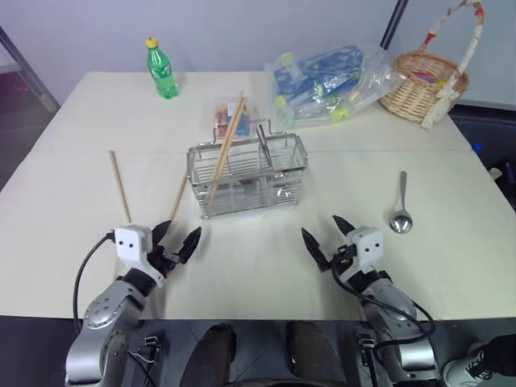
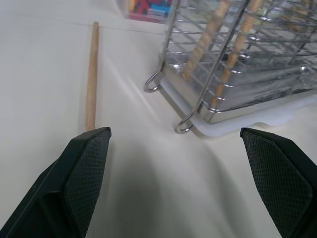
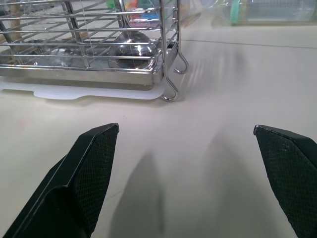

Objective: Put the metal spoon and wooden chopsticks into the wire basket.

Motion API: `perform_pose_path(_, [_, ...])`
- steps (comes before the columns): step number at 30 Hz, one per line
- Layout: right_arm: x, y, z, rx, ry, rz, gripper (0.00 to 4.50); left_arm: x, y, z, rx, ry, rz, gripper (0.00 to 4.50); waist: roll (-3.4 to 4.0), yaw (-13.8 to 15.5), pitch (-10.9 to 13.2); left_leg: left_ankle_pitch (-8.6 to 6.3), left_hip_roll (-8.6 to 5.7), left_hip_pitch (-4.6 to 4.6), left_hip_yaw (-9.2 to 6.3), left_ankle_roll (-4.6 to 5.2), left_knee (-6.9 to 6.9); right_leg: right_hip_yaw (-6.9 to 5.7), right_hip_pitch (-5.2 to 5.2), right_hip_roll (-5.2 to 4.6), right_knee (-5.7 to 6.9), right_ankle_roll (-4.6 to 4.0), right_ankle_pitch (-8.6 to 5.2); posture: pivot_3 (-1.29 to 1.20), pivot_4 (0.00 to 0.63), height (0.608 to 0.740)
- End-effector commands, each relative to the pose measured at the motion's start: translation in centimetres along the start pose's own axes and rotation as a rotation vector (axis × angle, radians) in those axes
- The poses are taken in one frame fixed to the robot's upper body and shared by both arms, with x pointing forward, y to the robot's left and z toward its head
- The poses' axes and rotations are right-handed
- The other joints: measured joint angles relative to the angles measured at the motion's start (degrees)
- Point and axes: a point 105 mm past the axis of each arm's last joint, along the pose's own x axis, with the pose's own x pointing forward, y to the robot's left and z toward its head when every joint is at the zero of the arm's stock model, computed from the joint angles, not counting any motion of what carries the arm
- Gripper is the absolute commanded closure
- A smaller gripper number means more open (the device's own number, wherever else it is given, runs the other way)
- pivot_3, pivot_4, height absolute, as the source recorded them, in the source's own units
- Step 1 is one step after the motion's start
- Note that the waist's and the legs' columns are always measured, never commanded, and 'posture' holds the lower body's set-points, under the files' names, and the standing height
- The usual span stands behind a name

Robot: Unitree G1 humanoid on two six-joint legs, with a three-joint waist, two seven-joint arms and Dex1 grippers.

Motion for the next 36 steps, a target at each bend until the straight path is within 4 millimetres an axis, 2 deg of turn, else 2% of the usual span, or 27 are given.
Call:
perform_pose_path(1, [0.1,-0.6,1.0,-0.025,-0.03,-0.016,0.0,-0.5,-0.4,2.6,0.063,-0.051,-0.076,0.11,0.0,0.01,0.0,0.0,0.0,0.0,0.0,0.0,0.0,0.0,0.0,0.0,0.0,0.0,0.0,0.0,0.15,0.74])
perform_pose_path(9, [0.1,-2.0,2.1,-0.057,-0.027,-0.025,0.0,-2.0,-1.4,6.0,0.151,-0.003,-0.323,0.11,0.08,-0.04,0.05,0.0,0.02,-0.01,0.0,0.0,0.0,0.0,-0.02,0.01,0.0,-0.02,-0.01,0.0,0.15,0.74])
perform_pose_path(14, [0.1,-3.0,2.7,-0.065,-0.002,-0.055,0.0,-2.5,-3.5,8.4,0.209,0.035,-0.565,0.11,0.13,-0.02,0.08,0.0,0.03,-0.02,0.01,0.0,-0.01,0.01,-0.02,0.01,-0.01,-0.03,-0.01,0.0,0.15,0.74])
perform_pose_path(20, [0.6,-4.5,4.6,-0.07,0.008,-0.094,0.0,-2.0,-5.6,9.8,0.268,0.062,-0.779,0.11,0.25,-0.11,0.16,0.0,0.02,-0.01,0.02,0.0,-0.02,0.01,-0.03,0.01,0.0,-0.03,-0.01,0.0,0.15,0.74])
perform_pose_path(23, [0.7,-5.9,5.8,-0.068,0.029,-0.149,0.0,-1.5,-6.3,10.1,0.273,0.058,-0.835,0.11,0.29,-0.14,0.18,0.0,0.01,-0.02,0.03,0.01,-0.02,0.01,-0.04,0.01,0.01,-0.03,0.0,0.0,0.15,0.74])
perform_pose_path(27, [0.6,-8.1,6.2,-0.098,0.153,-0.242,0.0,-0.8,-6.7,10.5,0.276,0.043,-0.862,0.11,0.29,-0.07,0.19,0.01,0.01,-0.03,0.02,0.01,-0.02,0.01,-0.05,0.02,0.01,-0.02,0.0,0.0,0.15,0.74])
perform_pose_path(31, [0.6,-9.7,7.1,-0.069,0.201,-0.32,0.0,-0.5,-7.0,10.5,0.272,0.032,-0.864,0.11,0.3,-0.19,0.2,0.01,0.0,-0.04,0.03,0.01,-0.07,0.02,-0.09,0.01,0.0,-0.02,0.01,0.0,0.15,0.74])
perform_pose_path(36, [0.8,-13.0,9.0,-0.027,0.233,-0.457,0.0,-0.6,-7.3,10.4,0.272,0.031,-0.867,0.11,0.34,-0.13,0.22,0.01,0.0,-0.06,0.05,0.02,-0.1,0.02,-0.14,0.01,0.01,-0.01,0.02,0.0,0.15,0.74])
